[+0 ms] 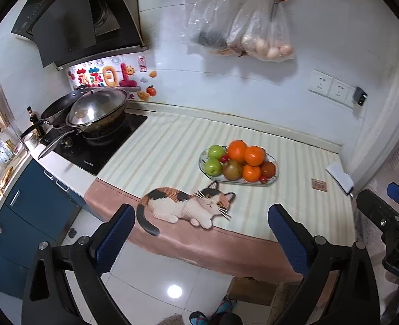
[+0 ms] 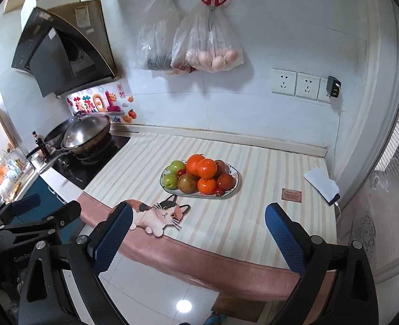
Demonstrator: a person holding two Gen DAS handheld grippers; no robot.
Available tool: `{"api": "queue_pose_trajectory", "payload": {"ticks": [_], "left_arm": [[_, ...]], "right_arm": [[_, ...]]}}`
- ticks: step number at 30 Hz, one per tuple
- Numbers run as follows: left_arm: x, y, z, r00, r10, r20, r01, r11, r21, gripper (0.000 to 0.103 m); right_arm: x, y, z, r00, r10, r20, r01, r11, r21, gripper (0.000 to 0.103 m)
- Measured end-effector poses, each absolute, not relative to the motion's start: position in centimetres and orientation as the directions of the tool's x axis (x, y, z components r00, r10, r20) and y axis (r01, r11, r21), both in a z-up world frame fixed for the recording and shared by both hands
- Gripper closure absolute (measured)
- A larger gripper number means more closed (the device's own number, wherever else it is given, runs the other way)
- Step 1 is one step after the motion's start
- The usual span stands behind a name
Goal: Organize fruits
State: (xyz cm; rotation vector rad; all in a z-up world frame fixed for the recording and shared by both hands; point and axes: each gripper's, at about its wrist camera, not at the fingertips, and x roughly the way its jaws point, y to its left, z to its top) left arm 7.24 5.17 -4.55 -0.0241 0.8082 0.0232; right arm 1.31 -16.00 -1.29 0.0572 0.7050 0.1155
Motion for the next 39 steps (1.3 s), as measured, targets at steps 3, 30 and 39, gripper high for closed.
{"api": "queue_pose_trajectory", "payload": {"ticks": [3,30,39], "left_arm": [[8.5,5.3,-4.9,0.691,0.038,-0.722,-0.053,0.999,0.002,0.002],[14.3,5.7,-7.7,0.643,0.070,-0.763,-0.079,0.997,0.024,0.002],[14.2,5.4,-7.6,0.649,0.063,-0.758,-0.068,0.997,0.024,0.002]], "right_arm": [[3.1,-15.7,-1.9,0.753,0.119,-0.647,-0.081,0.993,0.087,0.002],[11.3,-16.1,-6.5,0.697,0.086,-0.712,-0.047,0.996,0.074,0.002],[11.1,-15.9,-6.5,0.702,0.087,-0.707,-0.053,0.996,0.071,0.002]]}}
